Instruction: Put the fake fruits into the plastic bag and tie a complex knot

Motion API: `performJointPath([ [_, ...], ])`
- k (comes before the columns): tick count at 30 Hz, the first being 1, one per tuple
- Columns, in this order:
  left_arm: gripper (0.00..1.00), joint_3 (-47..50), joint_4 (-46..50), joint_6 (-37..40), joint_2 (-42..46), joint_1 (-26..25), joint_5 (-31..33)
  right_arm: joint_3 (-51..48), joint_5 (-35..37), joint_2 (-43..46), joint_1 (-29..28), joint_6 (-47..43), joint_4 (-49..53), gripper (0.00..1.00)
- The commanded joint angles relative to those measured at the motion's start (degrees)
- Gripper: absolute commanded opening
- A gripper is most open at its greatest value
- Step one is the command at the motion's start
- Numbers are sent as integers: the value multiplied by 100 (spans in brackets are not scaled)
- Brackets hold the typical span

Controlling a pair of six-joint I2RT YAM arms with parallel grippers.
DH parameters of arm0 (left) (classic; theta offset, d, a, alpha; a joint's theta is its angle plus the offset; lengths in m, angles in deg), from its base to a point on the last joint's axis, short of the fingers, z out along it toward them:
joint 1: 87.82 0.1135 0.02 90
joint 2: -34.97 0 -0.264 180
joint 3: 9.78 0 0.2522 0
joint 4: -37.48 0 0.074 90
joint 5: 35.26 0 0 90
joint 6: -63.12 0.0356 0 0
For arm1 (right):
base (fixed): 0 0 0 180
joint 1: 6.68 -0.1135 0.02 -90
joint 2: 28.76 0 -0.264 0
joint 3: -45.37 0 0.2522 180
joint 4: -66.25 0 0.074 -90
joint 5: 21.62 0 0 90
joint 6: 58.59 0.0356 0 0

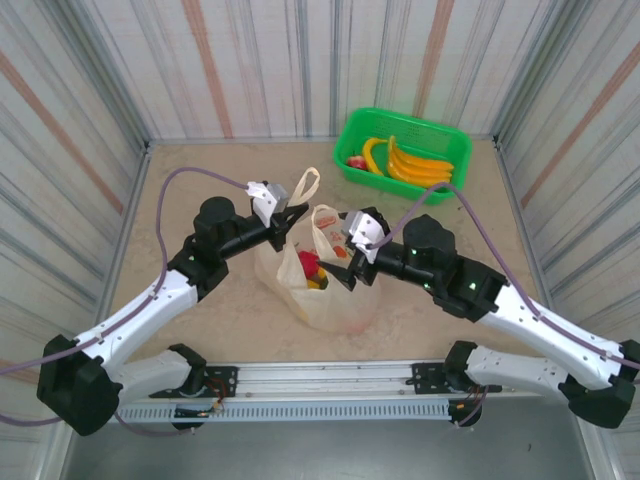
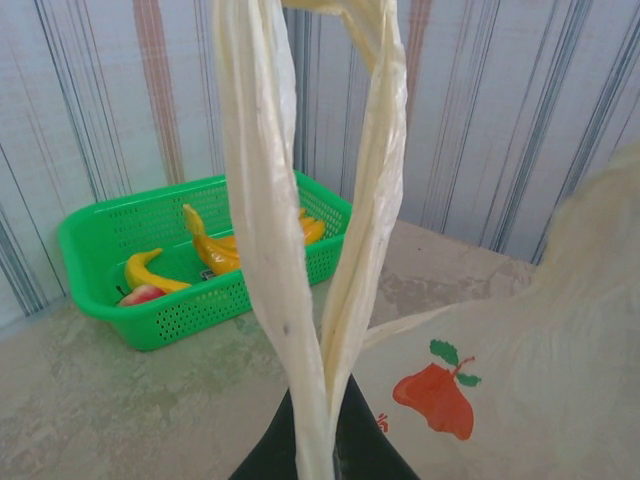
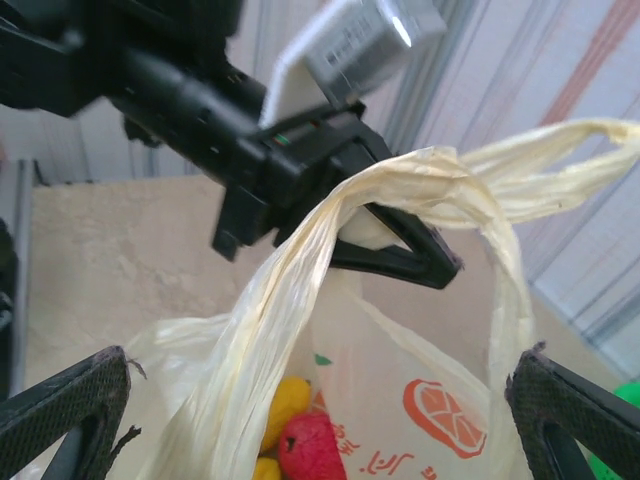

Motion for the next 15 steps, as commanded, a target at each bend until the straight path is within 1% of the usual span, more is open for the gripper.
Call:
performJointPath([
  [1, 0, -161, 19, -99, 74, 47, -125, -42, -167, 364, -33, 127, -52, 100],
  [2, 0, -162, 19, -104, 71, 46, -140, -6, -100, 380, 7, 227, 1, 100],
  [4, 0, -161, 19, -120, 61, 46, -156, 115, -268, 303, 206, 446, 166, 99],
  [7, 0, -164, -2, -141, 68, 48, -173, 386, -934, -24, 652, 973, 433, 99],
  [10, 0, -153, -8, -144, 95, 45, -191, 505, -1200, -252, 760, 1206, 389, 99],
  [12, 0, -154, -16, -140, 106, 46, -222, 559, -1473, -372, 954, 1426, 300, 99],
  [13, 0, -161, -8, -118, 106, 46, -246, 644, -1798, -445, 1153, 1644, 293, 99],
  [15, 0, -204, 31, -86, 100, 46, -235, 714, -2736, -591, 1628, 2236, 116, 99],
])
